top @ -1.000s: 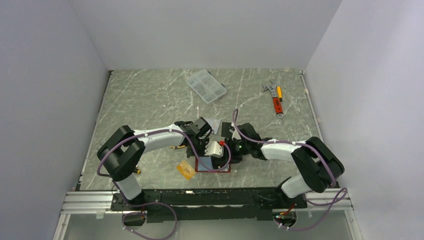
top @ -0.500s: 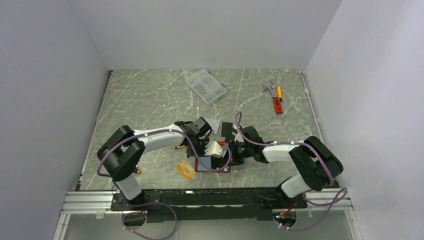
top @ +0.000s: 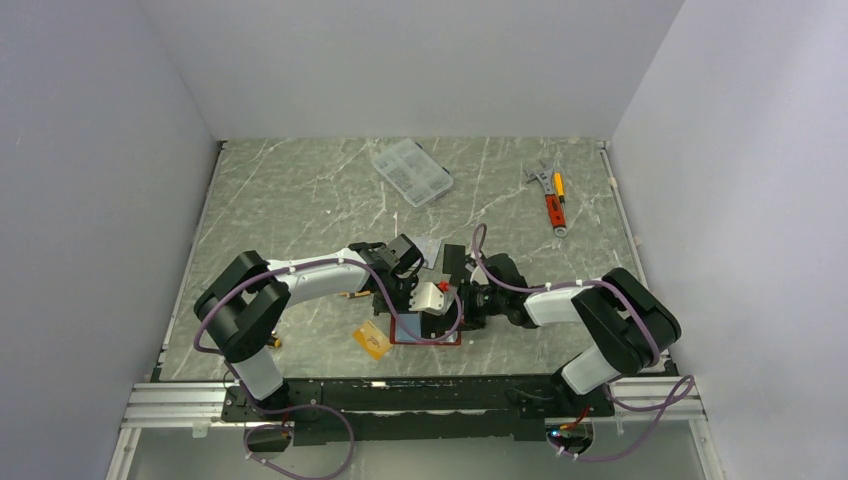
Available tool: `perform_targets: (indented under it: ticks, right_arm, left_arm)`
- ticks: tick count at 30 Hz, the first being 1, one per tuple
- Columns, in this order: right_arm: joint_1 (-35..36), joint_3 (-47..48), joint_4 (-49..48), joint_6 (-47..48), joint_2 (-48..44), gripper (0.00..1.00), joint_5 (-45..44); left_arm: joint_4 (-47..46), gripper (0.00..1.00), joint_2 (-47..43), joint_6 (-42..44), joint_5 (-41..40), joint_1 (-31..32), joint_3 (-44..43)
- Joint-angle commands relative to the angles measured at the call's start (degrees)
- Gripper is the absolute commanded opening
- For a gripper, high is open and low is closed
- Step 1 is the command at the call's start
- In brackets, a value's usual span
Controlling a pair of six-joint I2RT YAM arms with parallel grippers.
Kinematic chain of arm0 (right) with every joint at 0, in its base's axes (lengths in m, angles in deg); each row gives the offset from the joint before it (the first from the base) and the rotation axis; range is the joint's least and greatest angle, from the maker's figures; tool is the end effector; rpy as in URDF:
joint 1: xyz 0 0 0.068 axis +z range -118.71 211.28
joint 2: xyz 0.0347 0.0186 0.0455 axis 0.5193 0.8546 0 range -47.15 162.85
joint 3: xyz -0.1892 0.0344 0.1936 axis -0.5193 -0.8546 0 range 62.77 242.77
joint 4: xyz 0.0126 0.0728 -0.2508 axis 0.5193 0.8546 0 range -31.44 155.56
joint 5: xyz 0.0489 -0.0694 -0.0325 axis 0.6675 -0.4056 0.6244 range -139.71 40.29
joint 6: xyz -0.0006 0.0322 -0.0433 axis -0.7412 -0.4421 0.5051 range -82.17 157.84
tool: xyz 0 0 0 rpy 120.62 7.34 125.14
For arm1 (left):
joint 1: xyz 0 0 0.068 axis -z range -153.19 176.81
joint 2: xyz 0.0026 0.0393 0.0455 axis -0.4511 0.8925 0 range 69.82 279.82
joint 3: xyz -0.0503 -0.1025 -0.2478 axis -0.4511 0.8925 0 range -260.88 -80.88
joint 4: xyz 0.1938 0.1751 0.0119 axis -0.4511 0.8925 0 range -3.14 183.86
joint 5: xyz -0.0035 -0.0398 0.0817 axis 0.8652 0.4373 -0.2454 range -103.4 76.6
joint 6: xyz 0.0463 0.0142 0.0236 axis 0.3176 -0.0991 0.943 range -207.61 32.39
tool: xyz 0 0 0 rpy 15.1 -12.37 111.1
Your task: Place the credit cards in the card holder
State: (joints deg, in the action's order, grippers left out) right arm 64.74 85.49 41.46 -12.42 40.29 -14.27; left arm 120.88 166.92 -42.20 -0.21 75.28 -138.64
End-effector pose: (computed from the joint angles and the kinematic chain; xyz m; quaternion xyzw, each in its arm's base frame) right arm 0.1860 0.1476 0.1053 0.0209 0.8947 0.4411 0.0671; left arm 0.2004 -0.2384 0.1625 0.7295 0.6590 -0.1174 0.1407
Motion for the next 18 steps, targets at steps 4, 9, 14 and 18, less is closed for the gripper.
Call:
perform_targets:
  ticks: [4,9,14,18]
  right_arm:
    - [-0.32,-1.41,-2.41,-1.5,-0.07,0.0,-5.7]
    - [-0.19,-2.26,-4.22,-2.96,0.44,0.0,-5.91]
    - [1.04,-1.29,-4.96,-3.54,1.84,0.0,-5.92]
    - [2.23,-0.51,-5.16,-3.75,2.61,0.0,-6.16]
  left_arm:
    - [-1.0,0.0,3.27,1.52,0.07,0.17,2.27]
    - [-0.62,0.0,3.1,1.45,0.57,0.33,1.89]
    - [-0.67,0.0,3.13,1.41,0.96,0.67,1.9]
    - [-1.02,0.0,2.98,1.38,1.21,0.77,2.48]
